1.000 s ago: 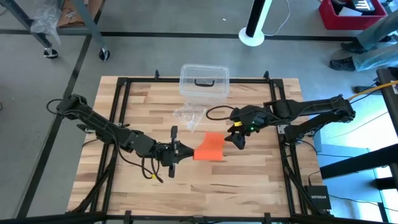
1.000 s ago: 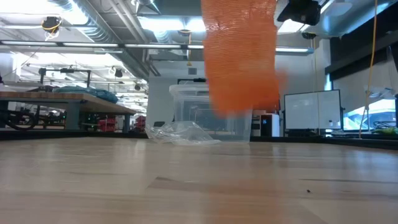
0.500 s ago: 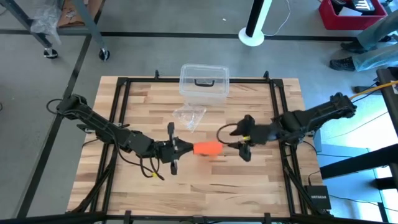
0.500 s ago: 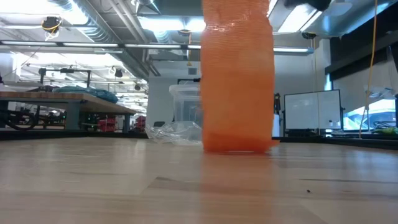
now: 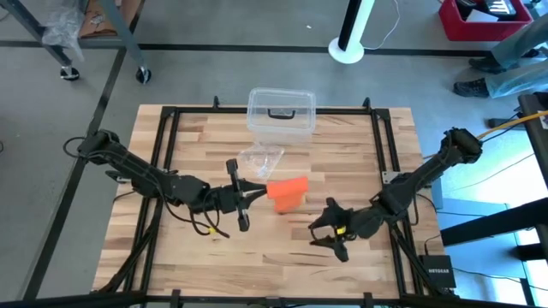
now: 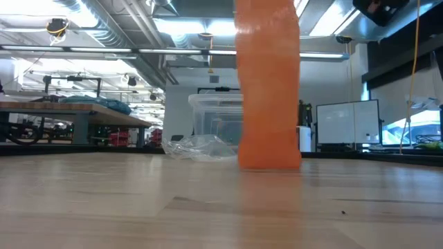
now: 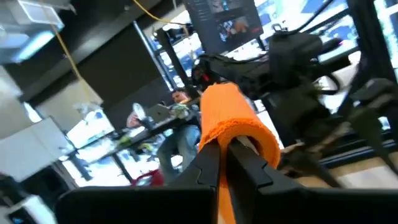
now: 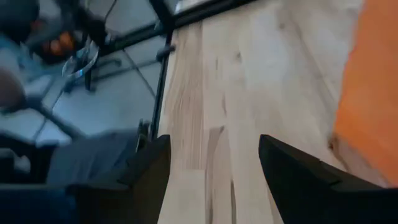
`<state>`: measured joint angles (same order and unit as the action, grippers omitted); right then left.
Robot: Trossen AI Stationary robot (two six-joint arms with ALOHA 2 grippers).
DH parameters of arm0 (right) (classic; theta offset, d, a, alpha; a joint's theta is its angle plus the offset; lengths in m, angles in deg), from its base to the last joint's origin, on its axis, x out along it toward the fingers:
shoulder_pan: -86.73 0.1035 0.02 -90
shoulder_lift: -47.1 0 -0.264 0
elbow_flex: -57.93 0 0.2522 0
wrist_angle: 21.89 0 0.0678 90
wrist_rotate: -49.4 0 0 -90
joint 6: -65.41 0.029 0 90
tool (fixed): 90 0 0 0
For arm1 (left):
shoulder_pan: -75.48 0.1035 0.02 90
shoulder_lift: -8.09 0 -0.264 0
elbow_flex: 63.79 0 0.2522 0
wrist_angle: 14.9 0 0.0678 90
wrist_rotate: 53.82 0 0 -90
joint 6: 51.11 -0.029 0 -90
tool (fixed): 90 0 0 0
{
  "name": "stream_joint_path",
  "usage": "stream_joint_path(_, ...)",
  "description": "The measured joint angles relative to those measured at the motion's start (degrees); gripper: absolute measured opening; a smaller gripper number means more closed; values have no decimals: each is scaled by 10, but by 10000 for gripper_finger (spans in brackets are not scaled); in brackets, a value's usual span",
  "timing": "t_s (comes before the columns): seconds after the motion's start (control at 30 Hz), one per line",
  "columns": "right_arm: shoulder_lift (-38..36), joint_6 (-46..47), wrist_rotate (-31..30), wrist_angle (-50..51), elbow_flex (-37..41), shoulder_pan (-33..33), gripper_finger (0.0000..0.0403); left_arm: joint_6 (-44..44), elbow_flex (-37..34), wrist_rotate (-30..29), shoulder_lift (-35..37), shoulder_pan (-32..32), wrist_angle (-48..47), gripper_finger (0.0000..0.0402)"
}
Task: Roll bandage
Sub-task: Roll the orange bandage
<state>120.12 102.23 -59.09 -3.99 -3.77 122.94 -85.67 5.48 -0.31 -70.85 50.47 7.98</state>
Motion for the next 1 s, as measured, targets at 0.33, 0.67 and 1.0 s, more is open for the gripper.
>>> stream_joint_path(0.33,-59,-46,-68,189,-39,-28,246,-32,18,0,1,-7,-6,6)
stream_joint_path(0.67,-72,-178,-112,-88,134,-53,246,-35,18,0,1,-29,-17,6)
stream_joint_path(1.0,-28,-211,-34,-343,247,-132,213,-41,19,0,1,-24,-34,6)
